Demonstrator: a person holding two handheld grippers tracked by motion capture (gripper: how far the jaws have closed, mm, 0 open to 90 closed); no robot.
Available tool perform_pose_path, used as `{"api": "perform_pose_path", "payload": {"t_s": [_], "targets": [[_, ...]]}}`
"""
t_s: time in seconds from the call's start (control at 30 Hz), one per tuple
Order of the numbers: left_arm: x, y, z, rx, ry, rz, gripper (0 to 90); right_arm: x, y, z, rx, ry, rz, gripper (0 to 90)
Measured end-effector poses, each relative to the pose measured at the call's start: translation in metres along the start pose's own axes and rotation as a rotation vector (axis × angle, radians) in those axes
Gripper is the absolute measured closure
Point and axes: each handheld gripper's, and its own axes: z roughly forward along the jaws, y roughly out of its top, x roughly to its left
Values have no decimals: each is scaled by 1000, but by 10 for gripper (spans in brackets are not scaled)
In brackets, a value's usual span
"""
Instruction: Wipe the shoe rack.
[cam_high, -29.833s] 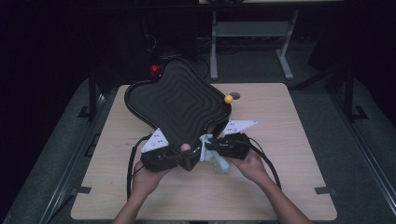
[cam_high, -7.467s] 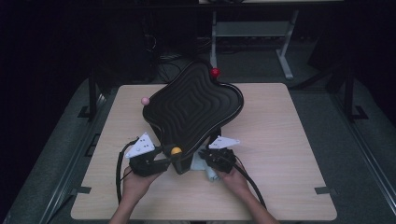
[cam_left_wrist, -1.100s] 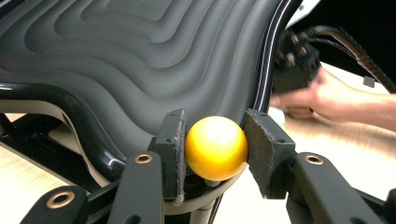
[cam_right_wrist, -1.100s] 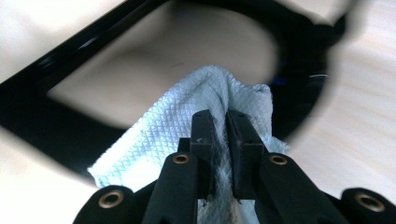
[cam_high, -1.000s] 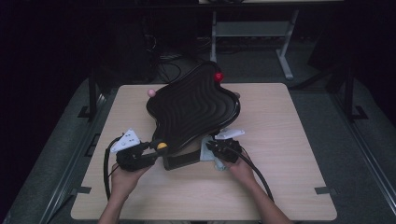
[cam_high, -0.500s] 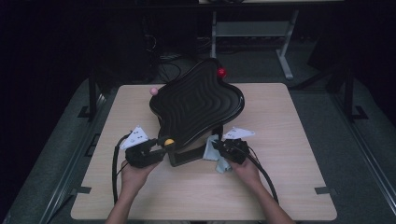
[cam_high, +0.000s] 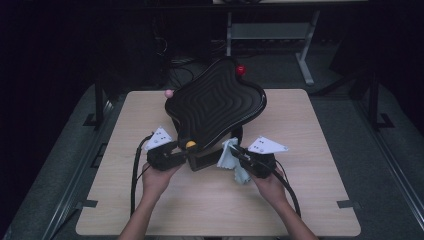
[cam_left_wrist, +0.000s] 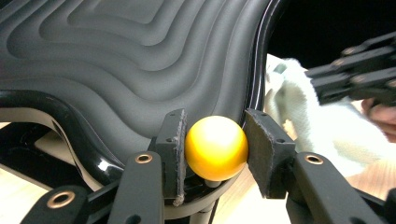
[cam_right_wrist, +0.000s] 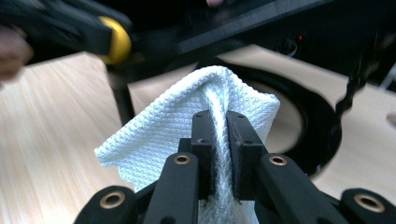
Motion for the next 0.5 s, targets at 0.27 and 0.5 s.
{"api": "perform_pose_path", "payload": {"t_s": [0.27,0.5], "targets": [[-1,1,4,2,-6,-4,602,18,19,17,-23,1,-46,820],[0,1,3,3,-10,-4,602,35,15,30,-4,35,-80,820]]}}
